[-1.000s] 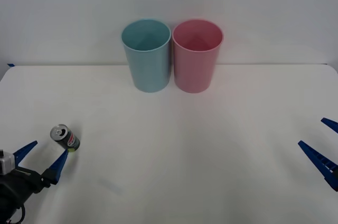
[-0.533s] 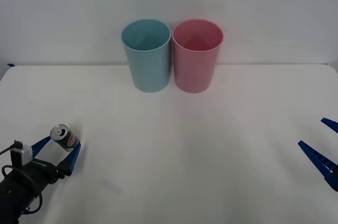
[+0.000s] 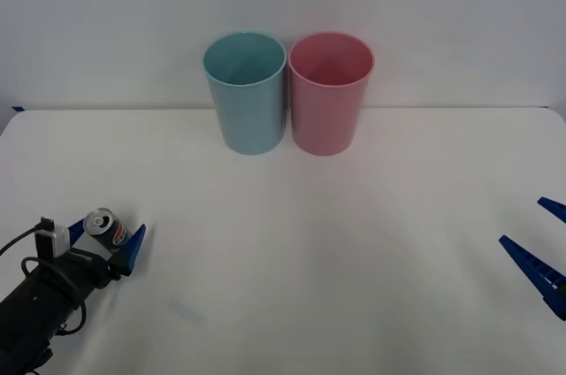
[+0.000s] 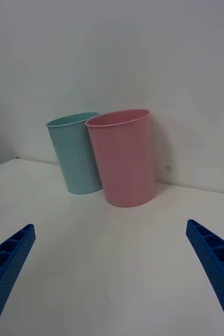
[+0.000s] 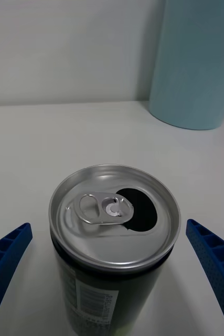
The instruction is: Grasp the object on the table and drop it into the matching bin: aluminum can to the light blue bin, PET bottle to the pink bin.
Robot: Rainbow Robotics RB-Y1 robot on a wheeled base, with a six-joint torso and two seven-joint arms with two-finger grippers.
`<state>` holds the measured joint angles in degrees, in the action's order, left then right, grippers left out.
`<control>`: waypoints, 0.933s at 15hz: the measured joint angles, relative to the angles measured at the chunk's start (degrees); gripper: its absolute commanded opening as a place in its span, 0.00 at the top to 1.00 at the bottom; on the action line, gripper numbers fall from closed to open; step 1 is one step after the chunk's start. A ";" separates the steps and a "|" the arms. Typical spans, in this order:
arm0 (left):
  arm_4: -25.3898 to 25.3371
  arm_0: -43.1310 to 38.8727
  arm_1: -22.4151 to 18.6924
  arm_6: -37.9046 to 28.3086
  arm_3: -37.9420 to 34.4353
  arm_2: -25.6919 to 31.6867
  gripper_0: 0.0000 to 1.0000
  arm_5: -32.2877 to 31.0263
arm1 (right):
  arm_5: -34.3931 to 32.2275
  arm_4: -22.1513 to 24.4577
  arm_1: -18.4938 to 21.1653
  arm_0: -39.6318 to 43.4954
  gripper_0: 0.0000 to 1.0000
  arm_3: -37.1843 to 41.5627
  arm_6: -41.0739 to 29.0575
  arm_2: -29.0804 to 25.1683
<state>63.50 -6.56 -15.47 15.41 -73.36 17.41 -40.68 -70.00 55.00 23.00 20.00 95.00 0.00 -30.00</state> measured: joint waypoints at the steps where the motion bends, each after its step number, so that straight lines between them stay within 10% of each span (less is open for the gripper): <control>1: 0.01 0.15 0.06 0.05 0.12 0.00 0.00 0.00 | 0.00 0.00 0.00 0.00 0.00 0.00 0.00 0.00; 3: 0.02 0.23 0.25 0.21 0.15 -0.04 0.00 0.05 | 0.00 0.00 0.00 0.00 0.00 0.00 0.00 0.00; 5: 0.03 0.24 0.27 0.59 0.16 -0.09 0.64 0.02 | 0.00 0.00 0.00 0.00 0.00 0.00 0.00 0.00; 7: 0.04 0.24 0.27 1.32 0.16 -0.09 0.97 0.02 | 0.00 0.00 0.00 0.00 0.00 0.00 0.00 0.00; 14: -0.03 0.40 0.28 2.34 0.16 0.15 1.00 0.02 | 0.00 0.00 0.00 0.00 0.00 0.00 0.00 0.00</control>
<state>63.47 -6.16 -15.19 17.74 -73.20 17.56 -40.66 -70.00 55.00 23.00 20.00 95.00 0.00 -30.00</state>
